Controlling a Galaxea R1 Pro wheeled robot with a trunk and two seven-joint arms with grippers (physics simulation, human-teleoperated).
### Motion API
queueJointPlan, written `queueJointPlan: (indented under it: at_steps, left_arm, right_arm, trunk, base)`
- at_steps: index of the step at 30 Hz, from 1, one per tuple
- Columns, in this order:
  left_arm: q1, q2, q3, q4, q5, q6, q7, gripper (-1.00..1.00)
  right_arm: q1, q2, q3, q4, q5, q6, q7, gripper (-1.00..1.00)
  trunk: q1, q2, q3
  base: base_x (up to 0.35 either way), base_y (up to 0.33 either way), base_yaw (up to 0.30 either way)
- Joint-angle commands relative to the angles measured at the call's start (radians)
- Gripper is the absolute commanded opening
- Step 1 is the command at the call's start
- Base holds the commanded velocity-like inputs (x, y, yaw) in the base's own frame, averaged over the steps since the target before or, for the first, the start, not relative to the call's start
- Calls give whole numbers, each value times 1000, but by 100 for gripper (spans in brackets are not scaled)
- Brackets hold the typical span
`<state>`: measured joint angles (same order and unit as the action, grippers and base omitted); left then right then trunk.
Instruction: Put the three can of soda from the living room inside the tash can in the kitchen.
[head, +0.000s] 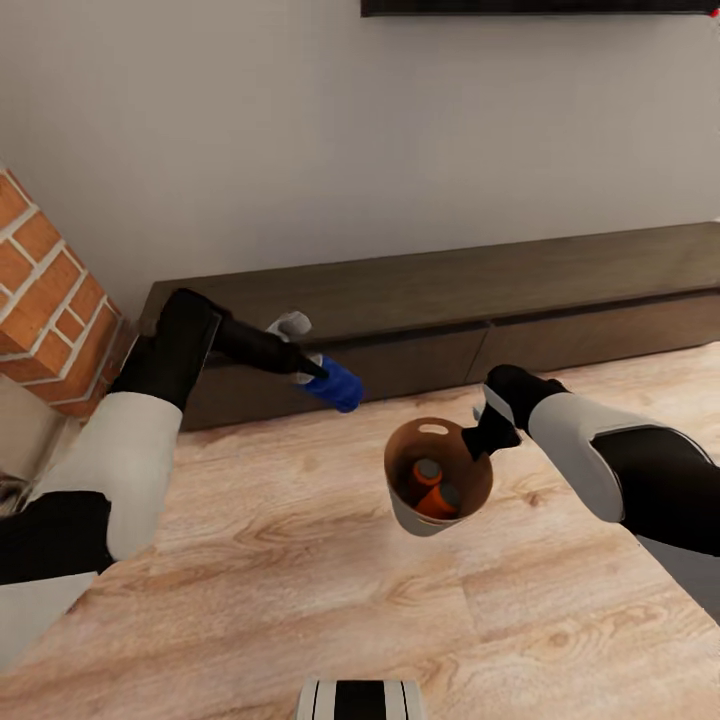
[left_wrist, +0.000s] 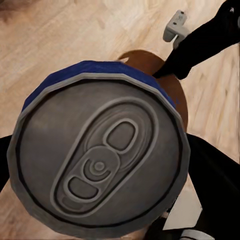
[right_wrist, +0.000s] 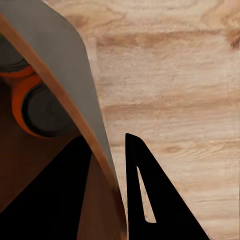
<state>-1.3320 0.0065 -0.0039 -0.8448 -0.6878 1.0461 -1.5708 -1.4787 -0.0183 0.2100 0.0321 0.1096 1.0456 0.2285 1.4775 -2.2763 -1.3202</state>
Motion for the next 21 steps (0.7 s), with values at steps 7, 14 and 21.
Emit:
queueJointPlan:
  at_steps: [7, 14, 21]
  left_arm:
    - [-2, -107, -62, 3, -11, 1, 0, -100]
    - [8, -124, -193, 6, -11, 1, 0, -100]
    - [42, -135, -211, 12, -1, 1, 70, -100]
  right_arm:
    - [4, 66, -19, -7, -18, 2, -1, -100]
    - [4, 93, -50, -24, -17, 2, -8, -100]
    - [4, 127, -71, -39, -16, 2, -13, -100]
  trunk:
    - [-27, 49, 22]
    - [-42, 77, 35]
    - [-42, 77, 35]
  base:
    - [0, 0, 0]
    - [0, 0, 0]
    - [0, 0, 0]
